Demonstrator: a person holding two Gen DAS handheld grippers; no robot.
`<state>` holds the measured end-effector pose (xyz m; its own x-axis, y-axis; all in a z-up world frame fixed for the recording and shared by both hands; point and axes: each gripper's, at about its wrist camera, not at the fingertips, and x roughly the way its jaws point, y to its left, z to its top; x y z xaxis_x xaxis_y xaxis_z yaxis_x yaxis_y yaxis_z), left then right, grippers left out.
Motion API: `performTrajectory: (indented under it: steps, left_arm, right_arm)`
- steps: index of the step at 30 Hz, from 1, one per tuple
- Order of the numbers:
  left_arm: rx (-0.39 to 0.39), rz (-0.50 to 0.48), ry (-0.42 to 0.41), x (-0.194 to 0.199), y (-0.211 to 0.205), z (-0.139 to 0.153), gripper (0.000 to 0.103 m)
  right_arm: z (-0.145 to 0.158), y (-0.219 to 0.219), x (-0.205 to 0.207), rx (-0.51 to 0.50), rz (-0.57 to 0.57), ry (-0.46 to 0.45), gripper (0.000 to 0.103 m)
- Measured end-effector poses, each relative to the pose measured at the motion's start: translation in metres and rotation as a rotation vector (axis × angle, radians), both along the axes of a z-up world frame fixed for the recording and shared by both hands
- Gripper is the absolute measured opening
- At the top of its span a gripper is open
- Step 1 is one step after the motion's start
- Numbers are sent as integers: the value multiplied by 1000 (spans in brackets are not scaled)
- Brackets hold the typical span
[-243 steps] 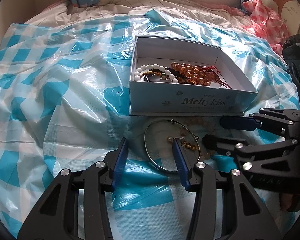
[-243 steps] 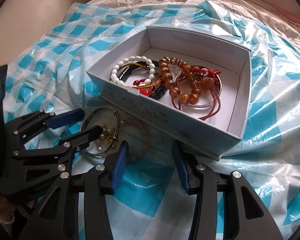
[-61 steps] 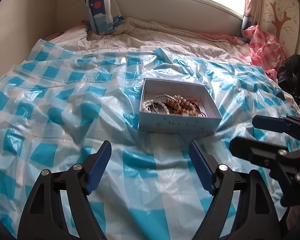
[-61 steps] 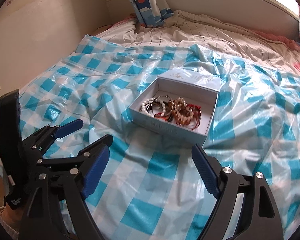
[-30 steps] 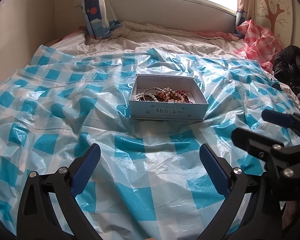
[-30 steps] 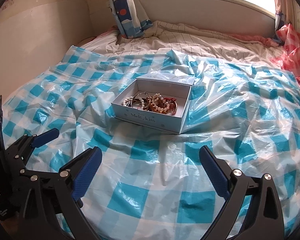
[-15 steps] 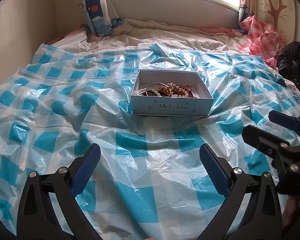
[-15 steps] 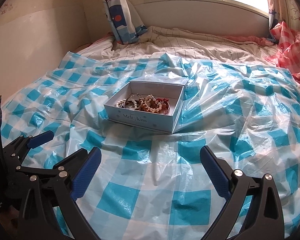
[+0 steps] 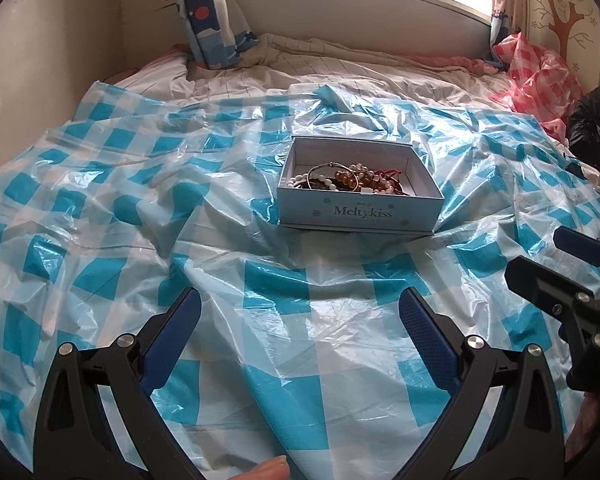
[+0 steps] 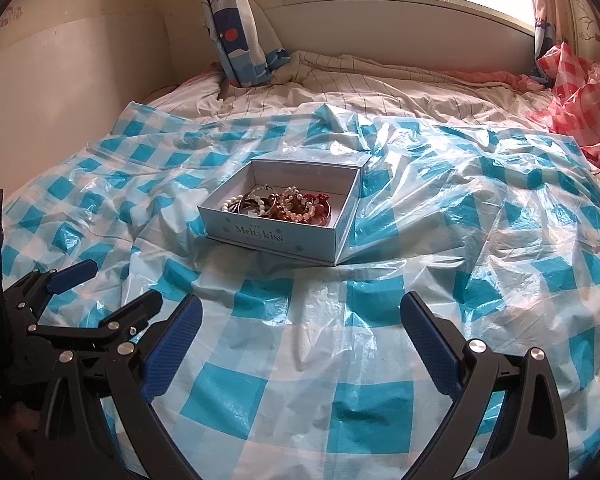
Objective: Organize jewelry
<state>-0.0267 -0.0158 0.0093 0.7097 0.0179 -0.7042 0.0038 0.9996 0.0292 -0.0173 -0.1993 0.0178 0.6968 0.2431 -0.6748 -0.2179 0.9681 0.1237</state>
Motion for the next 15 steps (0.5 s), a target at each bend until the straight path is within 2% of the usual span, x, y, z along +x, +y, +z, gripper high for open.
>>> performTrajectory:
  steps: [15]
  left_arm:
    - [6, 10, 4, 1, 3, -2, 95]
  right_arm:
    - [-5, 0, -1, 2, 3, 5, 95]
